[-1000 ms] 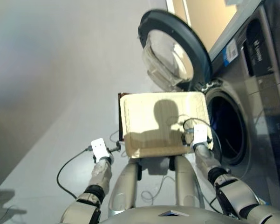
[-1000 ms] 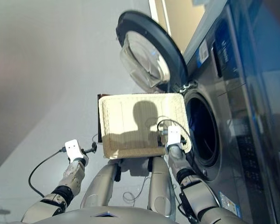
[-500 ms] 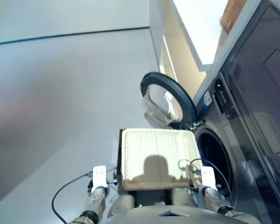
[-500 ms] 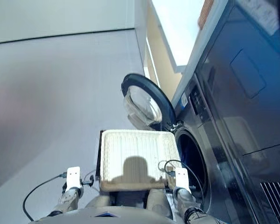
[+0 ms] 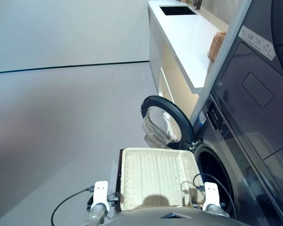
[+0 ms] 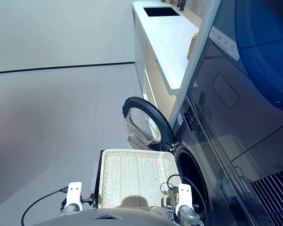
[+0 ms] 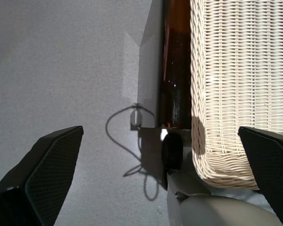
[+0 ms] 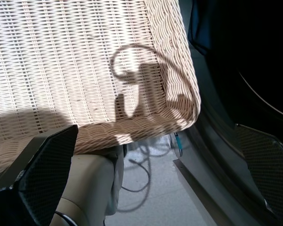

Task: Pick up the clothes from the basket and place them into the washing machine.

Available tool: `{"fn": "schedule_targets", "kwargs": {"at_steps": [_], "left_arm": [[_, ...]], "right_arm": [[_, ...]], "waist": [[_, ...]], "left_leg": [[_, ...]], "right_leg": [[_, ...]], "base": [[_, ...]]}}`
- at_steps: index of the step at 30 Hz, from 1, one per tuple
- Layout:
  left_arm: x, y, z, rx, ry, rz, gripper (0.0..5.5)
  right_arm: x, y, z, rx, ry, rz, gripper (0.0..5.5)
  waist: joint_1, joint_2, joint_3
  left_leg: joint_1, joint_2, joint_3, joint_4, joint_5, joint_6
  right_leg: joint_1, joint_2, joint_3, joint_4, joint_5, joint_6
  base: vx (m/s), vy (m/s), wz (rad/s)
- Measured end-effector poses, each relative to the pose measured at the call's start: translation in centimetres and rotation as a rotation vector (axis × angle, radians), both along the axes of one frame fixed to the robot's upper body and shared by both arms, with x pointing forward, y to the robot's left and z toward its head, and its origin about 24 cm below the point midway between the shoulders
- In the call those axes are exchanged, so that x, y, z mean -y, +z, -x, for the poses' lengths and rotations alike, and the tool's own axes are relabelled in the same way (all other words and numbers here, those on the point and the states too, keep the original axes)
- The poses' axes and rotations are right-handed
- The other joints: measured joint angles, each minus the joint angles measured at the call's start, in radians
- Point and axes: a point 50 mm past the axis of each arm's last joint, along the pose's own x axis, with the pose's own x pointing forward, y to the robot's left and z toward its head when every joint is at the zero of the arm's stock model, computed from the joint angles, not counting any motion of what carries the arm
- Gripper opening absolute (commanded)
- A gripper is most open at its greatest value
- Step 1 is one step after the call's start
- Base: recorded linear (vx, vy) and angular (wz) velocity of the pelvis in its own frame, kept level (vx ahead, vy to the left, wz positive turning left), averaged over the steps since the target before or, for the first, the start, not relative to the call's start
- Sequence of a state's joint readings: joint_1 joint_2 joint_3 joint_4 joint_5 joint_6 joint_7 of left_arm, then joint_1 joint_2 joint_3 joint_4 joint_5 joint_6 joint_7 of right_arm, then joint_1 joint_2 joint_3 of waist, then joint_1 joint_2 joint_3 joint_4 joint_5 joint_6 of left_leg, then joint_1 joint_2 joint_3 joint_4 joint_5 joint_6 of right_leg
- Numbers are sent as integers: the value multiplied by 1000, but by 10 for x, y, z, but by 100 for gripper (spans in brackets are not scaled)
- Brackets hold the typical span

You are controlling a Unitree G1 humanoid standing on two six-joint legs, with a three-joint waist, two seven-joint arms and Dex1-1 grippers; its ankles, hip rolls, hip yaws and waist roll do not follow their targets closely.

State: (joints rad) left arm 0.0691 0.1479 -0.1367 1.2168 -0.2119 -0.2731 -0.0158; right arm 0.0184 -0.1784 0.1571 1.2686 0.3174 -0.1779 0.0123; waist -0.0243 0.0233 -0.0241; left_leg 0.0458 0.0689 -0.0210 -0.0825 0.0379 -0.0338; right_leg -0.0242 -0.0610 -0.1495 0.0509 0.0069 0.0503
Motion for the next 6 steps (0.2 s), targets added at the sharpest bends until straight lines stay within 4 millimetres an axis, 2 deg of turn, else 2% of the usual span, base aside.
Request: {"fn": "schedule_targets", "kwargs": {"at_steps": [6], "left_arm": [[2,0,0,-1,-5,3,550]], "right_arm": [[0,0,1,-2,4,-1,550]], "waist": [[0,9,-6]], "left_leg": [[18,1,1,-3,-1,-1]], "right_leg": [[19,0,1,0,0,0]], "base": [[0,0,0]]}}
